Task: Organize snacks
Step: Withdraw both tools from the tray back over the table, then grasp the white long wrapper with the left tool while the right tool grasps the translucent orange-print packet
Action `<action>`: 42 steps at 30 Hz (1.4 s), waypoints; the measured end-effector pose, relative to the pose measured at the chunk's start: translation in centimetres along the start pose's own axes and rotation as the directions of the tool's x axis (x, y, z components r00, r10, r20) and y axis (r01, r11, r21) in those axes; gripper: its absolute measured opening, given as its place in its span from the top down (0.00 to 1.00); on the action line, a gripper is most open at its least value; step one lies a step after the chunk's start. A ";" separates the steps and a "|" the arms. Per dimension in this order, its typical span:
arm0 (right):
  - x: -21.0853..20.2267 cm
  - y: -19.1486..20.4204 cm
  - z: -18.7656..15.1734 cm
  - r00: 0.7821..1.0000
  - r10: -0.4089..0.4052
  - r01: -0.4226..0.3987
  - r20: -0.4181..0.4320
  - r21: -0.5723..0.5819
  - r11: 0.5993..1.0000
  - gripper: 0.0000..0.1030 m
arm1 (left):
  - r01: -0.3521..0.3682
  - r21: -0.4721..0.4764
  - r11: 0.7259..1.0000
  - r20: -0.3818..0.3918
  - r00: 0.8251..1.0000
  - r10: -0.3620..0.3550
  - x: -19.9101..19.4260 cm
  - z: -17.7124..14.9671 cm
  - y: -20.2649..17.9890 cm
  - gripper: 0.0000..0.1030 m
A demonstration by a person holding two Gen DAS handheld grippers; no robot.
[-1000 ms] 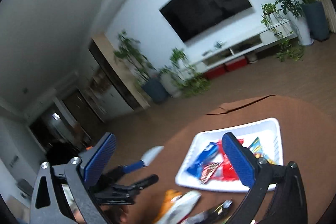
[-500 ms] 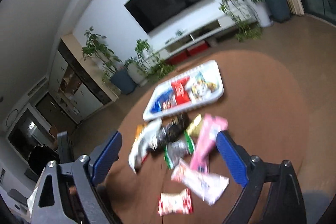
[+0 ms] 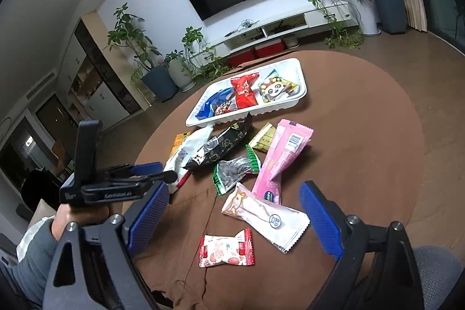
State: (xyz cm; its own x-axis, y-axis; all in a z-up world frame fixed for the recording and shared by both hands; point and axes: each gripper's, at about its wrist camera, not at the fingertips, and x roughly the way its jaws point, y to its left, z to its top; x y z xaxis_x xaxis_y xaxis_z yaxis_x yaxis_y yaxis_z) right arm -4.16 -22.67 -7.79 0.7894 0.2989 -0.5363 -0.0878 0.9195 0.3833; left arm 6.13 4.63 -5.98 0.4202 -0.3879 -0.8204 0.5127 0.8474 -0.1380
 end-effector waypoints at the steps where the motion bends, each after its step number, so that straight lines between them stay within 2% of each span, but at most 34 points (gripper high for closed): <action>1: 0.1 -0.1 0.0 1.000 0.001 -0.001 0.000 0.004 1.000 0.09 | -0.005 0.008 1.000 -0.003 1.000 0.005 0.1 0.3 0.0 0.44; 5: 0.1 -0.2 -0.1 1.000 0.001 -0.001 -0.002 0.005 1.000 0.09 | -0.011 0.044 0.999 -0.034 0.999 0.013 0.9 1.6 -0.2 0.47; 7: 0.1 -0.2 -0.1 1.000 0.002 -0.002 -0.008 0.006 1.000 0.09 | -0.035 0.038 0.999 -0.045 0.998 0.037 1.4 2.3 0.2 0.47; 12: 0.0 -0.4 -0.3 1.000 0.007 -0.007 -0.007 0.004 1.000 0.09 | -0.043 0.035 0.998 -0.050 0.998 0.044 1.4 2.9 0.3 0.47; 17: 0.0 -0.4 -0.4 1.000 0.014 -0.014 -0.012 0.005 1.000 0.09 | -0.010 0.026 1.000 -0.067 0.998 0.012 1.8 3.0 0.8 0.48; 20: -0.2 -0.3 -0.3 1.000 0.018 -0.018 -0.012 0.005 1.000 0.09 | 0.019 -0.008 1.000 -0.065 0.998 -0.019 1.2 2.9 1.7 0.56; 23: -0.4 -0.3 -0.2 1.000 0.021 -0.021 -0.005 0.005 1.000 0.09 | 0.040 -0.018 0.999 -0.047 0.998 -0.041 0.4 2.9 1.9 0.56; 32: -0.6 0.3 -0.4 0.999 0.032 -0.032 -0.010 -0.009 0.999 0.10 | -0.013 0.012 1.000 -0.127 0.992 0.015 2.9 3.1 2.1 0.62; 36: -0.2 0.3 -0.5 0.999 0.032 -0.033 -0.022 -0.002 0.999 0.10 | -0.007 0.082 0.997 -0.197 0.980 0.023 4.8 3.3 1.1 0.62; 42: 0.3 0.6 -0.7 0.999 0.016 -0.016 -0.044 -0.013 1.000 0.10 | -0.045 0.112 0.993 -0.227 0.971 0.070 7.3 4.1 0.6 0.63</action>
State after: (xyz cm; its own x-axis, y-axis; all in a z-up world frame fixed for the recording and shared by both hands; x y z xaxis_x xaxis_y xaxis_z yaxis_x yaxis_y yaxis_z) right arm -4.41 -21.87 -8.21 0.7605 0.3242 -0.5627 -0.1087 0.9178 0.3819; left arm 12.63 0.81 -9.80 0.2742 -0.2354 -0.9324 0.5739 0.8180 -0.0378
